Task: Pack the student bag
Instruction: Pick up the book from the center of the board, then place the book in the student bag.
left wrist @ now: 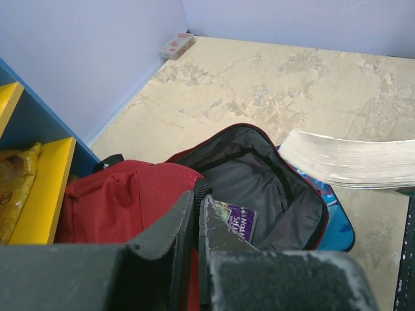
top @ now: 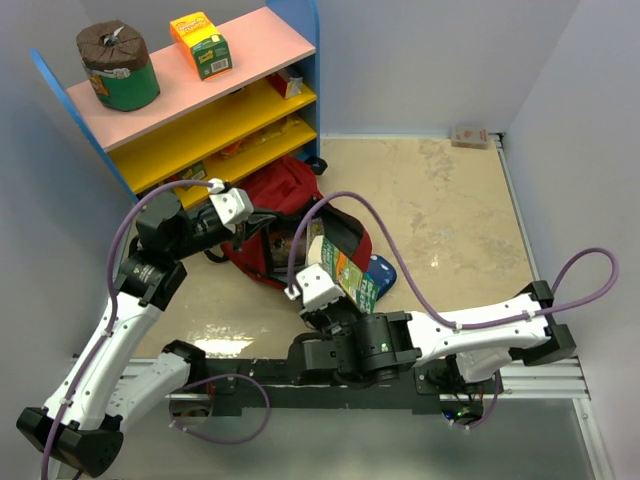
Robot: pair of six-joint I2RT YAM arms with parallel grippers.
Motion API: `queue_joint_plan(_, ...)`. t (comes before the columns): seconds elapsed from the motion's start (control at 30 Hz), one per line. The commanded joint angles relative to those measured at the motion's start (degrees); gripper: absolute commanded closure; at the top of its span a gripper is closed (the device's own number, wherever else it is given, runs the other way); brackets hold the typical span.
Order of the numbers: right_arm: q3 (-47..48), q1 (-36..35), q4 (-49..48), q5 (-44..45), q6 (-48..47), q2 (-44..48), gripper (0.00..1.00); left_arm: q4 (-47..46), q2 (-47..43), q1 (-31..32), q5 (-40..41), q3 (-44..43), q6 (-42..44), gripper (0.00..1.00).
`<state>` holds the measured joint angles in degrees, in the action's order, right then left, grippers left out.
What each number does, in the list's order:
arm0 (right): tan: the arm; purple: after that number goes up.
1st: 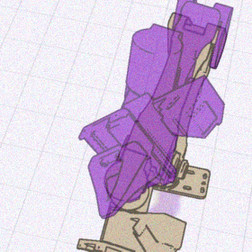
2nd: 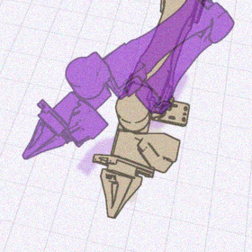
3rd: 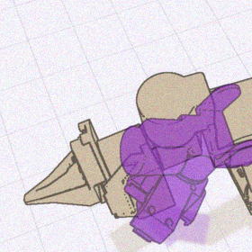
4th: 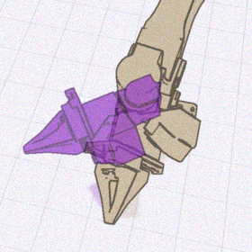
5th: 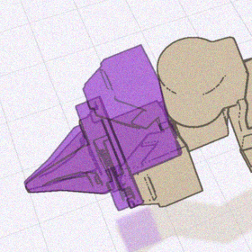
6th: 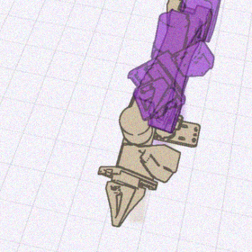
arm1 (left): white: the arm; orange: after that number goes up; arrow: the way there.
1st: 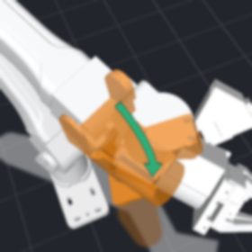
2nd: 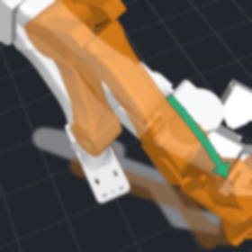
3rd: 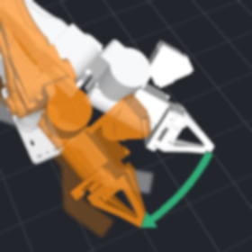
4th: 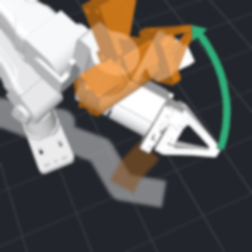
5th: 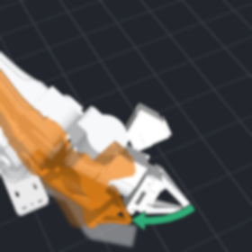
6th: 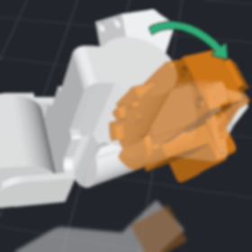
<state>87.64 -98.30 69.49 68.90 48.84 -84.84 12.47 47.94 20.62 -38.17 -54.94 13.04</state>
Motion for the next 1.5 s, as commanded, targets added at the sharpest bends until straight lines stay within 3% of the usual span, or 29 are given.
queue_joint_plan(0.0, -9.3, 0.5, -25.6, 10.6, -32.2, 3.2, 1.00, -4.0, -1.4, -0.2, -4.8, -2.9, -0.6, 0.90)
queue_joint_plan(0.03, -12.6, 2.4, -34.9, 8.2, -48.3, 6.1, 1.00, -3.9, -1.4, -0.2, -4.8, -2.8, -0.7, 0.90)
queue_joint_plan(0.07, -19.6, 3.5, -51.7, 0.1, -56.0, 11.8, 1.00, -4.0, -1.5, -0.2, -4.9, -2.8, -0.7, 0.90)
queue_joint_plan(0.13, -27.7, 5.7, -69.0, -7.5, -74.3, 18.1, 1.00, -4.0, -1.6, -0.1, -5.1, -2.5, -1.2, 0.90)
queue_joint_plan(0.17, -31.9, 5.9, -77.7, -13.5, -77.2, 20.0, 1.00, -3.9, -1.8, -0.2, -5.2, -2.4, -1.3, 0.90)
queue_joint_plan(0.2, -32.8, 7.1, -80.0, -15.7, -79.5, 21.0, 1.00, -3.9, -1.7, -0.1, -5.2, -2.3, -1.3, 0.90)
queue_joint_plan(0.33, -26.9, 15.7, -72.6, -29.2, -79.8, 15.2, 1.00, -4.3, -1.5, -0.1, -5.1, -2.4, -1.9, 0.90)
queue_joint_plan(0.53, -23.1, 22.4, -69.7, -42.2, -85.0, 7.0, 1.00, -4.2, -1.4, -0.2, -4.7, -2.8, -2.1, 0.90)
queue_joint_plan(0.67, -23.3, 24.7, -64.6, -45.0, -89.8, 3.4, 1.00, -3.5, -1.3, -0.2, -4.5, -3.1, -1.7, 0.90)
queue_joint_plan(0.8, -27.3, 26.3, -69.2, -44.8, -99.6, 1.2, 1.00, -4.4, -1.6, -0.1, -4.5, -2.4, -2.1, 0.90)
queue_joint_plan(1.0, -23.8, 31.9, -73.5, -49.5, -99.7, -5.7, 0.98, -4.1, -1.3, -0.2, -4.5, -3.0, -2.6, 0.90)
queue_joint_plan(1.23, -24.1, 32.2, -80.6, -54.0, -83.9, -5.5, 0.56, -3.5, -1.4, -0.1, -4.4, -3.2, -2.6, 0.90)
queue_joint_plan(1.27, -24.7, 32.1, -80.9, -54.5, -81.1, -4.5, 0.39, -3.2, -1.3, -0.2, -4.4, -3.2, -2.4, 0.90)
queue_joint_plan(1.3, -25.7, 32.2, -81.4, -56.1, -76.6, -2.2, 0.27, -3.2, -1.3, -0.2, -4.4, -3.2, -2.2, 0.90)
queue_joint_plan(1.33, -27.5, 32.2, -81.4, -57.5, -74.3, -0.8, 0.02, -3.2, -1.3, -0.2, -4.4, -3.1, -2.3, 0.90)
queue_joint_plan(1.47, -31.1, 32.5, -80.9, -60.4, -63.4, 4.9, 0.01, -4.2, -1.3, -0.2, -4.5, -2.9, -2.8, 0.89)
